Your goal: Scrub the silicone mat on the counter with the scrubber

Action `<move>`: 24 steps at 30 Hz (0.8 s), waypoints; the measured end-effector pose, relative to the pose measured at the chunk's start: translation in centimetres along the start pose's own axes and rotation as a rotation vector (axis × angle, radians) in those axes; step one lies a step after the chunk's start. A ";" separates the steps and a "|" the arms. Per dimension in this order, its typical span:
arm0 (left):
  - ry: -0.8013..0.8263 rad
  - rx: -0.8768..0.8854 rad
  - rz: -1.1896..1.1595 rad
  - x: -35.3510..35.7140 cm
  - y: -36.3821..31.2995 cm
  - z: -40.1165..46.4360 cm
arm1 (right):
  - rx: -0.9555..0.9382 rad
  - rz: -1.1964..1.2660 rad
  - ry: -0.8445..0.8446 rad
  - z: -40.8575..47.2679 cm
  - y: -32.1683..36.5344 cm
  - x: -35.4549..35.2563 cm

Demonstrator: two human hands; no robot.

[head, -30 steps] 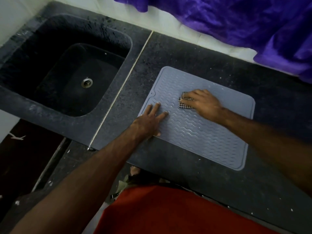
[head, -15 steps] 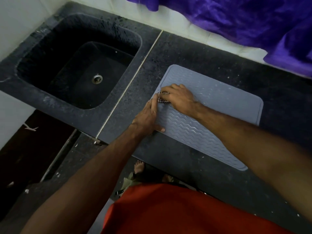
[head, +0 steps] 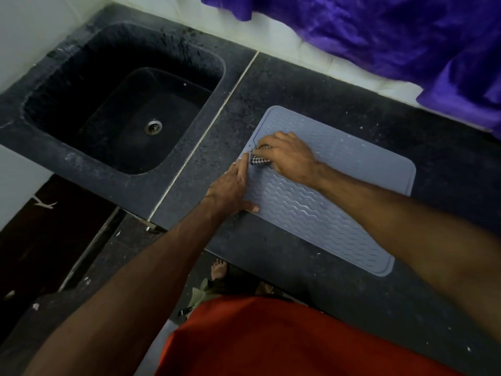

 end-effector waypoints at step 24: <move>0.067 -0.042 0.313 0.2 -0.5 0.0 | -0.052 -0.034 0.025 -10.0 -5.0 2.0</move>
Point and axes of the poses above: each hand's wrist, its own z-axis towards the middle knuckle, its own x-axis out of the palm, y = z × x, the point moved 3 cm from there along z, towards the middle knuckle, and after that the axes turned 5 degrees about -x, right-handed, at the moved point
